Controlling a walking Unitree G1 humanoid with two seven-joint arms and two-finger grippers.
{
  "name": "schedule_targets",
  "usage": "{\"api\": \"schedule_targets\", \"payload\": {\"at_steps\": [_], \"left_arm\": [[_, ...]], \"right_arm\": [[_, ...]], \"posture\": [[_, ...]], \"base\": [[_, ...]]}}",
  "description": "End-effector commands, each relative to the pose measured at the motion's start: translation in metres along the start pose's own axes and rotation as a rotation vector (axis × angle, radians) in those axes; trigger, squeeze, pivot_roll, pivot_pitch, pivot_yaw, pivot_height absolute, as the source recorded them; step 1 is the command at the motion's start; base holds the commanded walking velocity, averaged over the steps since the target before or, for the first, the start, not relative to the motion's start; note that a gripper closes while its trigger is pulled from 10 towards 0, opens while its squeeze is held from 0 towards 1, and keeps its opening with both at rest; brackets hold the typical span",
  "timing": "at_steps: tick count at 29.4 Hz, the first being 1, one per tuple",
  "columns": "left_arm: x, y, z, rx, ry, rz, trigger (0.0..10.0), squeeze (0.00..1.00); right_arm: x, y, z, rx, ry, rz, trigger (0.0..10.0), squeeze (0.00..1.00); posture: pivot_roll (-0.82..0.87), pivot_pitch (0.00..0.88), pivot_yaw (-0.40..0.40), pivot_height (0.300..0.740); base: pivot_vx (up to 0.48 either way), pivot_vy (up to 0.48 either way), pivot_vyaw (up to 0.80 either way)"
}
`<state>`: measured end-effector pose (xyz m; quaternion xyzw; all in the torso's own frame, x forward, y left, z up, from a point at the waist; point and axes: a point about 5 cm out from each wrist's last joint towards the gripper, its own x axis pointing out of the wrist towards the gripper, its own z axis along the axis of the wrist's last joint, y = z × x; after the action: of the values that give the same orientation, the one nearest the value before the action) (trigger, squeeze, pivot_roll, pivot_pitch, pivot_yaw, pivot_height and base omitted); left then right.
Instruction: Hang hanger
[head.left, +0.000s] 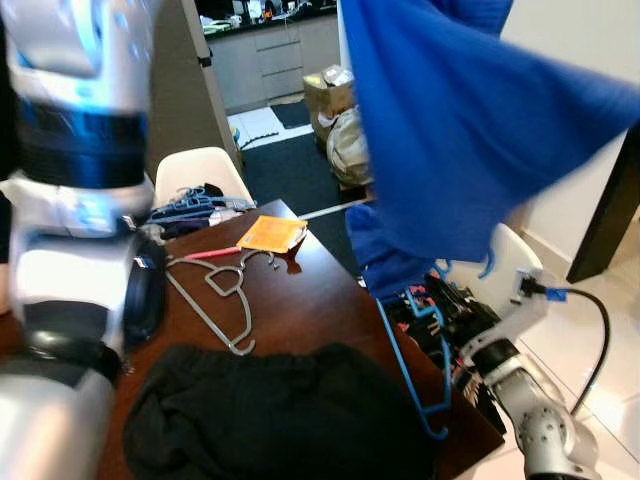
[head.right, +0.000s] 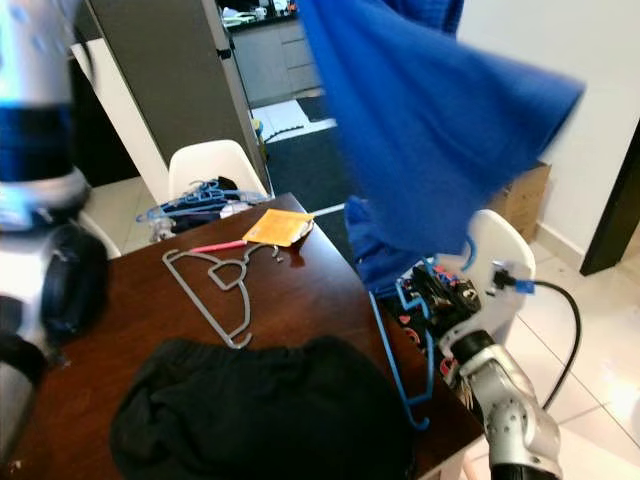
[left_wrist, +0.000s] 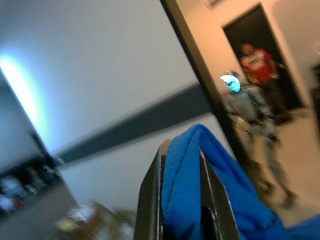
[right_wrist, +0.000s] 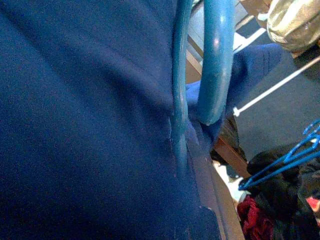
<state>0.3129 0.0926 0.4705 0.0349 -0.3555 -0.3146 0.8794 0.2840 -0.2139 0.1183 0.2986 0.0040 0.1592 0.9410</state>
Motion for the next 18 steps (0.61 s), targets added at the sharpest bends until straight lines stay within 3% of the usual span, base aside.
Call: {"api": "schedule_targets", "payload": {"at_steps": [1,3,4,6,7,8,9,10,11,12,13,17,18], "left_arm": [[-0.006,0.002,-0.001,-0.020,0.011,0.015,10.0,0.00],[-0.023,0.011,-0.020,-0.035,0.075,0.093,10.0,0.00],[-0.035,0.024,-0.026,-0.028,0.102,0.164,10.0,0.00],[-0.042,0.032,-0.029,-0.020,0.117,0.211,10.0,0.00],[-0.053,0.045,-0.027,-0.006,0.134,0.270,10.0,0.00],[-0.053,0.045,-0.027,-0.006,0.134,0.270,10.0,0.00],[-0.069,0.060,-0.023,0.012,0.148,0.331,10.0,0.00],[-0.069,0.060,-0.023,0.012,0.148,0.331,10.0,0.00],[-0.087,0.071,-0.017,0.031,0.153,0.384,10.0,0.00],[-0.087,0.071,-0.017,0.031,0.153,0.384,10.0,0.00],[-0.112,0.079,-0.006,0.046,0.140,0.421,10.0,0.00],[-0.124,0.066,0.004,-0.045,0.092,0.293,10.0,0.00],[-0.132,0.046,0.000,-0.138,0.108,0.134,10.0,0.00]], "right_arm": [[0.001,0.006,-0.002,0.009,0.002,0.021,10.0,0.00],[0.000,0.006,-0.002,0.011,0.005,0.020,10.0,0.00],[-0.001,0.006,-0.002,0.016,0.007,0.019,10.0,0.00],[-0.001,0.005,-0.002,0.020,0.009,0.019,10.0,0.00],[-0.001,0.005,-0.002,0.024,0.010,0.019,10.0,0.00],[-0.001,0.005,-0.002,0.024,0.010,0.019,10.0,0.00],[-0.001,0.005,-0.001,0.027,0.012,0.019,10.0,0.00],[-0.001,0.005,-0.001,0.027,0.012,0.019,10.0,0.00],[-0.002,0.004,-0.001,0.031,0.014,0.019,10.0,0.00],[-0.002,0.004,-0.001,0.031,0.014,0.019,10.0,0.00],[-0.002,0.003,0.000,0.037,0.019,0.018,10.0,0.00],[-0.002,0.002,0.000,0.038,0.027,0.019,10.0,0.00],[-0.002,0.001,0.001,0.038,0.030,0.020,10.0,0.00]], "posture": [[-0.06,0.000,0.104,0.731],[-0.06,0.000,0.100,0.731],[-0.05,0.000,0.096,0.731],[-0.05,0.000,0.096,0.731],[-0.05,0.000,0.094,0.731],[-0.05,0.000,0.094,0.731],[-0.04,0.000,0.092,0.731],[-0.04,0.000,0.092,0.731],[-0.03,0.000,0.086,0.731],[-0.03,0.000,0.086,0.731],[-0.03,0.000,0.081,0.731],[-0.02,0.000,0.078,0.731],[-0.01,0.000,0.072,0.731]], "base": [[-0.277,0.000,0.00],[-0.266,0.000,0.00],[0.000,0.000,0.00],[0.000,0.000,0.00],[0.000,0.000,0.00],[0.000,0.000,0.00],[0.000,0.000,0.00],[0.000,0.000,0.00],[0.000,0.000,0.00],[0.000,0.000,0.00],[0.000,0.000,0.00],[0.000,0.000,0.00],[0.000,0.000,0.00]]}}
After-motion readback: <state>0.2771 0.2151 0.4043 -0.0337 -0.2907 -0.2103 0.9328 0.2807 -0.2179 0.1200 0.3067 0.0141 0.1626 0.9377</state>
